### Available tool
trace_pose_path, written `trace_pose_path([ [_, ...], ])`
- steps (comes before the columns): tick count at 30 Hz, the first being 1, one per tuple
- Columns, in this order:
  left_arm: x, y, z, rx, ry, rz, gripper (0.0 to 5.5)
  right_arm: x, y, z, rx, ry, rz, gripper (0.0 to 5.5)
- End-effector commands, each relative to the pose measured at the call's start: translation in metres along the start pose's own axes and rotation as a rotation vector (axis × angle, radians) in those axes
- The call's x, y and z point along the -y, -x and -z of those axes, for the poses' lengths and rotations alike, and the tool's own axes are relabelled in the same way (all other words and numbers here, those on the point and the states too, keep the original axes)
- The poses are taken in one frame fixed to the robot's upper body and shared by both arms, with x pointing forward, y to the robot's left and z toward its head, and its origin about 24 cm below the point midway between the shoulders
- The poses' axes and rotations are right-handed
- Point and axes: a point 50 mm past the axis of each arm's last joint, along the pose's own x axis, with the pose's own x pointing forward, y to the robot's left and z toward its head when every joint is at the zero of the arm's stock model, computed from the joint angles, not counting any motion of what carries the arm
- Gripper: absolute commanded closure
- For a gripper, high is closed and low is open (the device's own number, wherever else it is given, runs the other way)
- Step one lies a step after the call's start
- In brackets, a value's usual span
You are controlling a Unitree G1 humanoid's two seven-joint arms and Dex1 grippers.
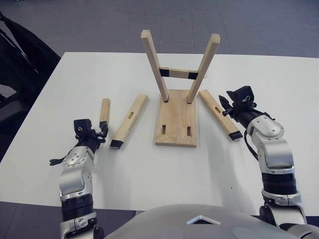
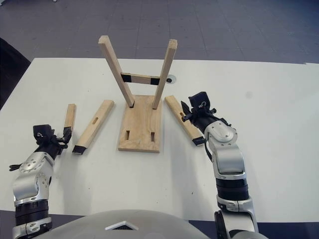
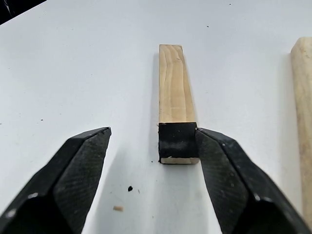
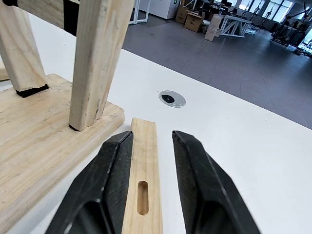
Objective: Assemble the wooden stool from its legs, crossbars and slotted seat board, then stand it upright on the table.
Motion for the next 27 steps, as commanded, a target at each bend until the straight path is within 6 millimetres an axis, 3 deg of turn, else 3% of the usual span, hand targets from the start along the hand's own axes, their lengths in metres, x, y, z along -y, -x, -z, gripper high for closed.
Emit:
trace_pose_path([
  [1, -0.005, -0.011, 0.007, -0.042, -0.028, -0.001, 2.31, -0.002, 0.0, -0.001, -0.01, 0.018, -0.018, 4.03],
  [5, -0.002, -0.02, 0.007, -0.044, -0.029, 0.023, 2.31, -0.002, -0.003, -0.003, -0.007, 0.031, -0.031, 4.03],
  [10, 0.004, -0.025, -0.035, 0.126, -0.012, 0.033, 2.31, -0.006, -0.003, 0.0, -0.021, 0.04, -0.054, 4.03],
  [13, 0.008, -0.025, -0.048, 0.161, -0.018, 0.044, 2.31, -0.007, -0.002, 0.001, -0.025, 0.039, -0.053, 4.03],
  [27, 0.011, -0.039, -0.006, -0.059, -0.021, -0.026, 2.31, -0.001, -0.008, -0.007, -0.011, 0.054, -0.053, 4.03],
])
